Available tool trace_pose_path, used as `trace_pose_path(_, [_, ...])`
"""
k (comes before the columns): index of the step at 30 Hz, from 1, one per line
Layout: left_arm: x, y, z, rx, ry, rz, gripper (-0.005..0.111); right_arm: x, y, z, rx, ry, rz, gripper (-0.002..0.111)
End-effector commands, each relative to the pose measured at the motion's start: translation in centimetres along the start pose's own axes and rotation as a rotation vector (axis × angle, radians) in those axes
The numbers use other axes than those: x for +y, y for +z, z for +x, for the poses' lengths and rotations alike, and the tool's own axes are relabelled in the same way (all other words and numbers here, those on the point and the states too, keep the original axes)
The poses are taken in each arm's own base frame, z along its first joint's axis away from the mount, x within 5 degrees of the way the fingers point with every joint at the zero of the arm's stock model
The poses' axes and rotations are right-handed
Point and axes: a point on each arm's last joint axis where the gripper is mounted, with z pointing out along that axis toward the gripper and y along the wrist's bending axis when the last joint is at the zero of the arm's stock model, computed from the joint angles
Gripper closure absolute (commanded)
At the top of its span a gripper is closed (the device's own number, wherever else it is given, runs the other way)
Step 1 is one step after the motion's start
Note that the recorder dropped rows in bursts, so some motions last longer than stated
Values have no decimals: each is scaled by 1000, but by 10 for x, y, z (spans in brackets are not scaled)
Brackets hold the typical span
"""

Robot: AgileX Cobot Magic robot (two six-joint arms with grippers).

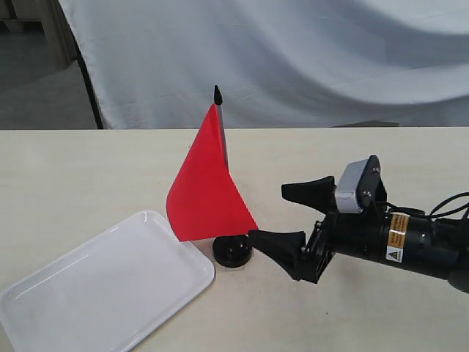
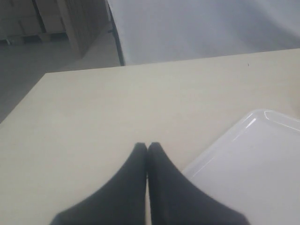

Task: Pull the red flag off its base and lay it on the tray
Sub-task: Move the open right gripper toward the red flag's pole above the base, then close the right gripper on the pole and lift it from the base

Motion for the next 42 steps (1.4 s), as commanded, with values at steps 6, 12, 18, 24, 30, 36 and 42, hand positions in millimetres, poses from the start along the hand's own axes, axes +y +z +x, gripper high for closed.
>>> trace_pose_path(6, [0, 0, 0, -4, 3, 6, 107, 15, 29, -8, -30, -94, 99, 4])
trace_pose_path(12, [0, 0, 0, -9, 3, 6, 107, 20, 53, -12, 34, -141, 117, 4])
trace_pose_path(18, [0, 0, 0, -9, 3, 6, 107, 10, 74, -3, 51, -88, 123, 4])
trace_pose_path(24, [0, 0, 0, -9, 3, 6, 107, -3, 91, 13, 57, -23, 132, 4])
trace_pose_path(30, [0, 0, 0, -9, 3, 6, 107, -3, 92, 13, 29, -19, 123, 10])
trace_pose_path(36, [0, 0, 0, -9, 3, 6, 107, -1, 91, 14, 20, 47, 117, 107])
trace_pose_path(42, [0, 0, 0, -9, 3, 6, 107, 4, 89, -2, -8, 3, 65, 109])
